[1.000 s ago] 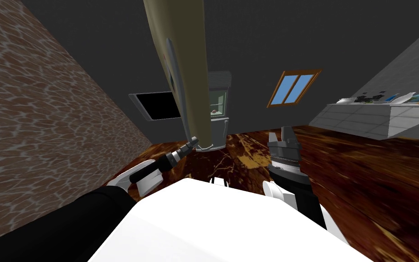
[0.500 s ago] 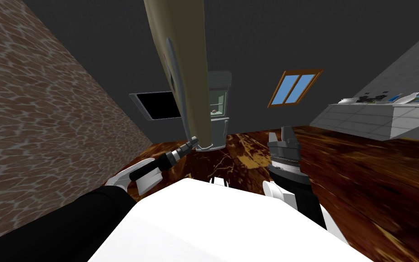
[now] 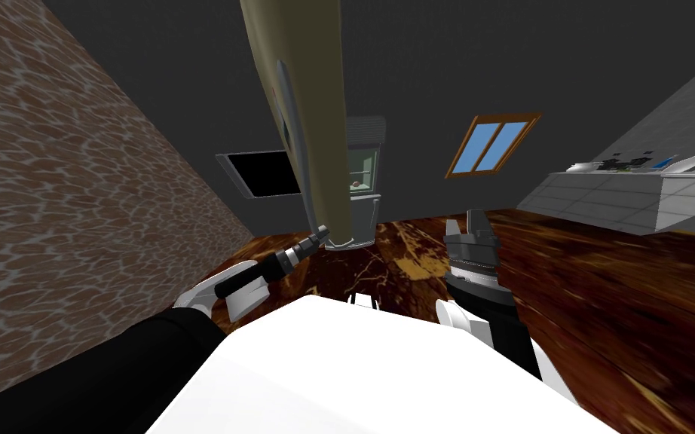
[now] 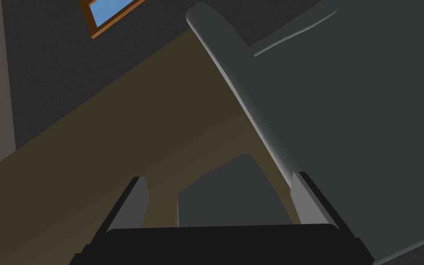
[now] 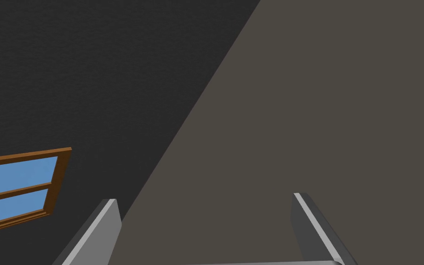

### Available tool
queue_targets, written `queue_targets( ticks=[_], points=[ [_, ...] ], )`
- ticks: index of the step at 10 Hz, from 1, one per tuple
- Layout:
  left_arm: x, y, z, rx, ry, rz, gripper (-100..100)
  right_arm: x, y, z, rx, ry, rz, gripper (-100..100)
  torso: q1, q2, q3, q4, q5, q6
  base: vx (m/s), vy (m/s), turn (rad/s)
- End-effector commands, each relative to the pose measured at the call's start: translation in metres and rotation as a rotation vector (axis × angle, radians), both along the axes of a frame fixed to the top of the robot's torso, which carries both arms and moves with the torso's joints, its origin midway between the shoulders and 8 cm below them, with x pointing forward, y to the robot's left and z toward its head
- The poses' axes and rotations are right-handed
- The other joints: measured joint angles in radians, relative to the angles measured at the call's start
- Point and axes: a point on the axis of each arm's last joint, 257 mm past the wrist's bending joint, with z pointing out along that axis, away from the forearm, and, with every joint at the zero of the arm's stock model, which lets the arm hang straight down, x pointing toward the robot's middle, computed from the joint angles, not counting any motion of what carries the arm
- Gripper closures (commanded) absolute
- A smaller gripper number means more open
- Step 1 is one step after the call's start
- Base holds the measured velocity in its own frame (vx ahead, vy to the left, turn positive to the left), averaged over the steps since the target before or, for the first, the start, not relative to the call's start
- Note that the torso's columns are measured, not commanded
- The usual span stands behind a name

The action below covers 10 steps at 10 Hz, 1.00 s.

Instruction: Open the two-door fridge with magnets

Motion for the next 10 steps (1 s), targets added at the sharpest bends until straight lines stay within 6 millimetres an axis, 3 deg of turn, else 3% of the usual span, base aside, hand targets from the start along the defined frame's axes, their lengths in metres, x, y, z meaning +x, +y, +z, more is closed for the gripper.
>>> queue_targets(
  ticks=[1, 3, 4, 5, 10],
  points=[
    [0.001, -0.003, 0.024, 0.0, -0.066, -0.011, -100, 0.0, 0.0, 0.0, 0.0, 0.0, 0.0, 0, -0.001, 0.0, 0.0, 0.0, 0.0, 0.0, 0.0, 0.0, 0.0],
    [0.001, -0.003, 0.024, 0.0, -0.066, -0.011, -100, 0.0, 0.0, 0.0, 0.0, 0.0, 0.0, 0, -0.001, 0.001, 0.001, -0.001, 0.0, 0.0, -0.002, 0.001, -0.006],
    [-0.002, 0.0, 0.001, 0.003, 0.001, 0.003, -100, 0.0, 0.0, 0.0, 0.0, 0.0, 0.0, 0, -0.001, 0.001, -0.001, 0.001, -0.001, -0.001, -0.002, -0.005, -0.024],
    [-0.002, 0.001, -0.002, 0.001, 0.011, 0.005, 0, 0.0, 0.0, 0.0, 0.0, 0.0, 0.0, 0, -0.003, 0.0, 0.003, -0.006, 0.002, -0.001, 0.006, 0.001, -0.018],
    [-0.002, 0.004, -0.009, -0.005, 0.032, 0.013, 0, 0.0, 0.0, 0.0, 0.0, 0.0, 0.0, 0, 0.0, -0.003, 0.006, -0.015, 0.01, 0.003, 0.005, 0.002, -0.006]
  ],
)
